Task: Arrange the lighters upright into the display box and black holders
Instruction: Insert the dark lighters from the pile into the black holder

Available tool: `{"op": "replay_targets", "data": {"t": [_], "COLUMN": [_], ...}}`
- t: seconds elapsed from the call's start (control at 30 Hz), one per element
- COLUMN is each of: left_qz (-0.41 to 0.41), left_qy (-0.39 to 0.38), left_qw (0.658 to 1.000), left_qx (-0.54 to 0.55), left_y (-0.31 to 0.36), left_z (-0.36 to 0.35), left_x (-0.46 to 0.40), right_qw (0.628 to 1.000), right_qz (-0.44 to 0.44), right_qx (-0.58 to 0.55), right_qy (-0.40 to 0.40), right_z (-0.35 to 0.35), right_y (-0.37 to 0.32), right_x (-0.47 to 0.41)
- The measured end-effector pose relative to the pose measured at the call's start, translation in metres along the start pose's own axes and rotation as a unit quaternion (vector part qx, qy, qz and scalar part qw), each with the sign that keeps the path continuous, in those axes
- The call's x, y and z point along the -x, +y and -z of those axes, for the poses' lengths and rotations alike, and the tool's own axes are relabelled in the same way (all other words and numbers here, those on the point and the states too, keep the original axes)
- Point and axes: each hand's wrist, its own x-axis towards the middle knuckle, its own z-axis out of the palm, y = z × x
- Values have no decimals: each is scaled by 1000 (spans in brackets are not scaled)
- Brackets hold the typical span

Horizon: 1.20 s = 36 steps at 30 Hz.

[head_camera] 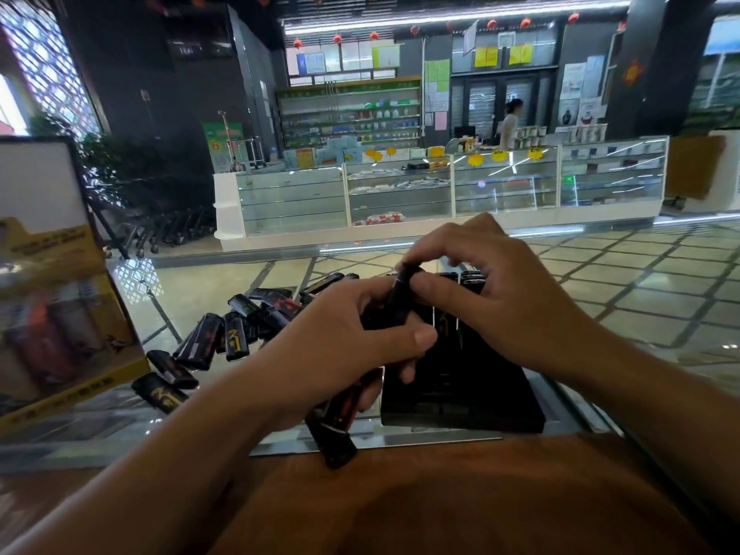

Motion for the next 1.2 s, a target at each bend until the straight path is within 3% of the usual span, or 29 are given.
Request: {"op": "replay_targets", "data": {"t": [0.1,0.27,0.53,0.7,0.87,1.1,1.2], "left_qz": [-17,-8,-6,21,-19,-35,-34], "left_qy": [-4,54,48,15,73,-5,19], "left_qw": [1000,998,999,999,995,999,996], "left_qx": [26,42,4,40,-60,-18,-84], "left_y": [3,-1,-6,-5,-7,-6,-9], "left_z": [-3,-2,-1,-1,-1,-9,-5], "left_x": [-1,-3,-4,-3,-7,-4,-7], "right_qw": [998,973,977,948,950,948,955], "right_qz": [-17,-82,-111,-141,-150,-118,-110], "right_qx": [-55,-189,-168,-284,-271,-297,-274], "right_qy": [14,100,74,22,27,10,19], "right_z": [3,15,20,25,23,21,27], "right_y": [-2,2,1,0,1,-1,5], "right_x": [1,-4,-3,-4,-3,-5,-3]}}
